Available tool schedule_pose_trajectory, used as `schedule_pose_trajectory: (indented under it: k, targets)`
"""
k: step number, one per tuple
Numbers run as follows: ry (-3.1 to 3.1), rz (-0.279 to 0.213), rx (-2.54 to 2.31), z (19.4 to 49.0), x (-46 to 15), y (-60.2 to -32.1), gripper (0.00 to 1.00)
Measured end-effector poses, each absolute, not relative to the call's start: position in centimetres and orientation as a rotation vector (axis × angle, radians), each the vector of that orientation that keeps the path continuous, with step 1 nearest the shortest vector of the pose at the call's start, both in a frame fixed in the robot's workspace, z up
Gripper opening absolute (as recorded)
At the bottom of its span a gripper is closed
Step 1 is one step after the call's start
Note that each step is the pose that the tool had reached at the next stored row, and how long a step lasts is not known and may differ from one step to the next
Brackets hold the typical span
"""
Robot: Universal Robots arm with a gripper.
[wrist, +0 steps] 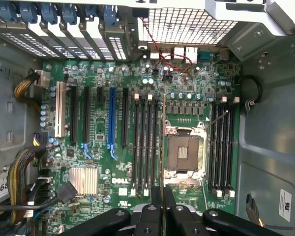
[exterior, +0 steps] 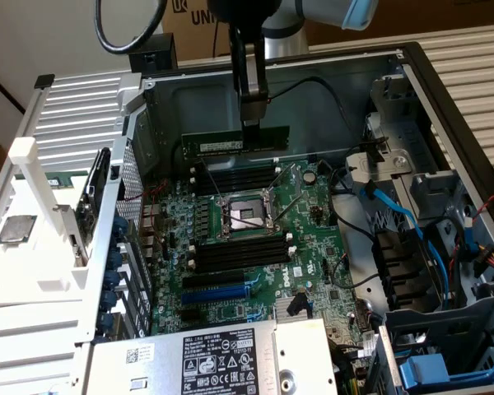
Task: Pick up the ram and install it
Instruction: 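Insert the ram into the slot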
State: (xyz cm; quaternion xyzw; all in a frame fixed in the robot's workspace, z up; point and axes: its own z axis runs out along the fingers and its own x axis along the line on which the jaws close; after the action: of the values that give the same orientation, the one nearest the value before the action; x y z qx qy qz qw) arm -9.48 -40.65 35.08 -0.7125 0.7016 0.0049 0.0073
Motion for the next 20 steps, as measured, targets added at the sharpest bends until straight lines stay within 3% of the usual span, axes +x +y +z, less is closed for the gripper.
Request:
schedule_pose_trajectory:
  k: [20]
  targets:
    - [2.190, 0.038, -2.215, 30.7, -9.5, -42.3, 0.13]
